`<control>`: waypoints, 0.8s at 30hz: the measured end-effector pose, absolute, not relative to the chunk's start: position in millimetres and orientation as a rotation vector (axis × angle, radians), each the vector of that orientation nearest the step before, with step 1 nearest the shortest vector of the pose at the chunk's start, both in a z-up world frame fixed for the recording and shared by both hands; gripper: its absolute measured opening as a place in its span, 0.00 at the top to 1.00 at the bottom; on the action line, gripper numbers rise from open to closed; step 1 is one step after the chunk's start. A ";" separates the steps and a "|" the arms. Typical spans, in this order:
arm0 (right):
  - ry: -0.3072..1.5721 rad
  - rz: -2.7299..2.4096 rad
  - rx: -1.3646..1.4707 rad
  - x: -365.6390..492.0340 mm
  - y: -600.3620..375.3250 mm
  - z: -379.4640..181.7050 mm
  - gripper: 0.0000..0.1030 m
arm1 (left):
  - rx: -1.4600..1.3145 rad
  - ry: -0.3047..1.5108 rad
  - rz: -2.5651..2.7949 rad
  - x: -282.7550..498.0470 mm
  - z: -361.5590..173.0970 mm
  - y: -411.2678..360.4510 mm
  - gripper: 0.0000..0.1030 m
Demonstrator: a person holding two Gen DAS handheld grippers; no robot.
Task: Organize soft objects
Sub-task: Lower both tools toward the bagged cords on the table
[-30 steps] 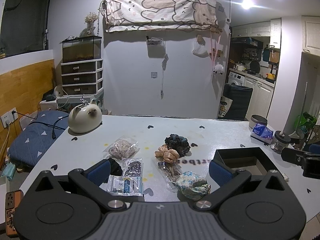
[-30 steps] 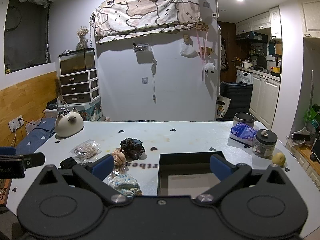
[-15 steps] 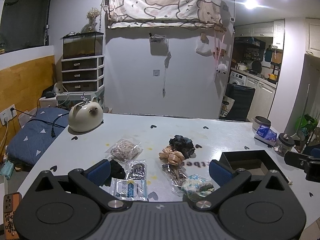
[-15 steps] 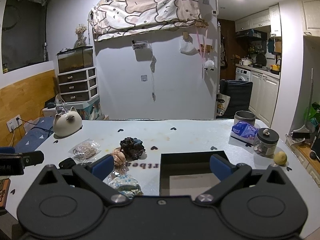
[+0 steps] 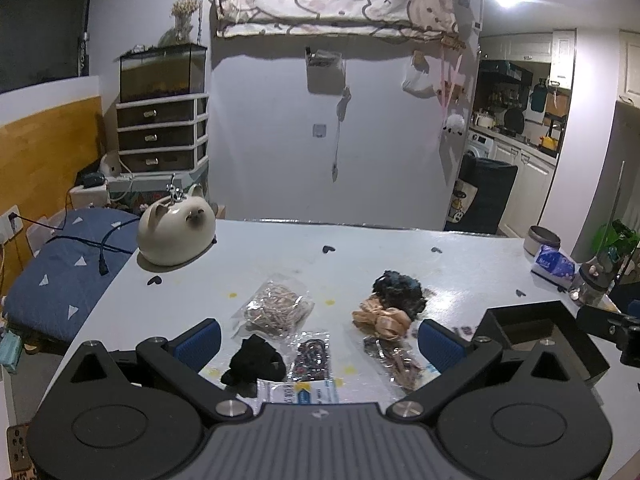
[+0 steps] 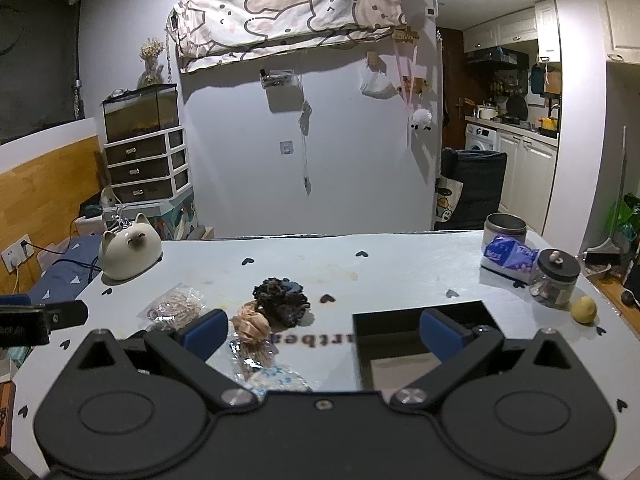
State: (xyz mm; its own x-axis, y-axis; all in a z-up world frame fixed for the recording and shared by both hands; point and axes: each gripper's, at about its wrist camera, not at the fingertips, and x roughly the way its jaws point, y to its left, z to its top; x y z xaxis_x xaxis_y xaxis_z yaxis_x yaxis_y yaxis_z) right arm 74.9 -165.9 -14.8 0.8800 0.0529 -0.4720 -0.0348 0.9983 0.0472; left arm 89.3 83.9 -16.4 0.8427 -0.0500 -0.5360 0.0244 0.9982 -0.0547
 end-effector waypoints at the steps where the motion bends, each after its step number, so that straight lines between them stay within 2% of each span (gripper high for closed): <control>1: 0.497 0.042 0.039 78.2 -161.7 -15.6 0.00 | -0.048 0.576 -0.046 94.3 -18.3 88.4 0.00; 9: 0.543 0.022 0.036 108.2 -132.0 -25.6 0.00 | -0.064 0.691 -0.109 140.7 -40.0 109.7 0.00; 17: 0.590 0.007 -0.008 141.5 -113.4 -35.2 0.00 | -0.147 0.852 -0.225 199.0 -74.4 107.6 0.19; 24: 0.659 -0.008 -0.053 177.8 -103.1 -51.1 0.00 | -0.193 0.956 -0.225 240.3 -108.7 98.0 0.20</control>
State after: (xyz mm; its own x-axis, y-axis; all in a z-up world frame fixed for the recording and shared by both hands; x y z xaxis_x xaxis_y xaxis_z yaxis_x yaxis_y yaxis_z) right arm 177.8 -103.1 -51.1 0.7908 -0.0239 -0.6116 -0.0099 0.9986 -0.0518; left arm 240.3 98.0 -108.7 0.5566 -0.2744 -0.7842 0.1048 0.9595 -0.2614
